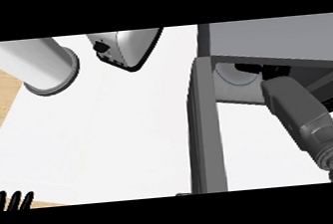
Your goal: Pick up the milk, place it into the microwave and close the microwave
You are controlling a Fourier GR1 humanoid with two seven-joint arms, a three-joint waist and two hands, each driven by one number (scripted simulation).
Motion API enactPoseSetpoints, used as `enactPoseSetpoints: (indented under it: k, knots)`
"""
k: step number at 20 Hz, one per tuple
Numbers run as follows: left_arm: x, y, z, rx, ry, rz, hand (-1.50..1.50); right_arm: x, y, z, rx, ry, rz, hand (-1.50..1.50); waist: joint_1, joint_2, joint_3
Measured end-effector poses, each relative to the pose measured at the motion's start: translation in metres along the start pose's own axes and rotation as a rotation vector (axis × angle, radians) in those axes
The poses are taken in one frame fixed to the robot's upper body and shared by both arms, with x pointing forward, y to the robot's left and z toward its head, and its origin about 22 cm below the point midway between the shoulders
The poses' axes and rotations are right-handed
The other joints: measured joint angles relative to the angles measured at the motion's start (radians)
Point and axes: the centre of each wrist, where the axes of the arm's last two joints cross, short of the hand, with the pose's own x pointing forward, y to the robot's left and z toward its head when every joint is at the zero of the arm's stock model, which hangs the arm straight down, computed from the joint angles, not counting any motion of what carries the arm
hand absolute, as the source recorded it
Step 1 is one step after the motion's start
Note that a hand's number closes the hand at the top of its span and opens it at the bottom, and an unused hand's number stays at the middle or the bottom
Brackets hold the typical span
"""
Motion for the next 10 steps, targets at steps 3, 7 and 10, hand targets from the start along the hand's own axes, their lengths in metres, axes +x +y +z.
enactPoseSetpoints:
  k: [3,7,10]
  knots:
    - [0.001,0.001,-0.003,-0.013,-0.006,-0.007,-1.5,-0.023,-0.01,0.008,-0.017,0.066,0.152,-1.5,0.016,0.009,-0.008]
    - [0.001,0.002,-0.008,-0.031,-0.008,-0.017,-1.5,-0.033,-0.012,0.017,-0.024,0.095,0.276,-1.5,0.037,0.008,-0.013]
    - [0.0,0.002,-0.011,-0.038,-0.001,-0.019,-1.5,-0.012,0.003,0.018,0.069,-0.005,0.242,-1.5,0.04,0.002,-0.003]
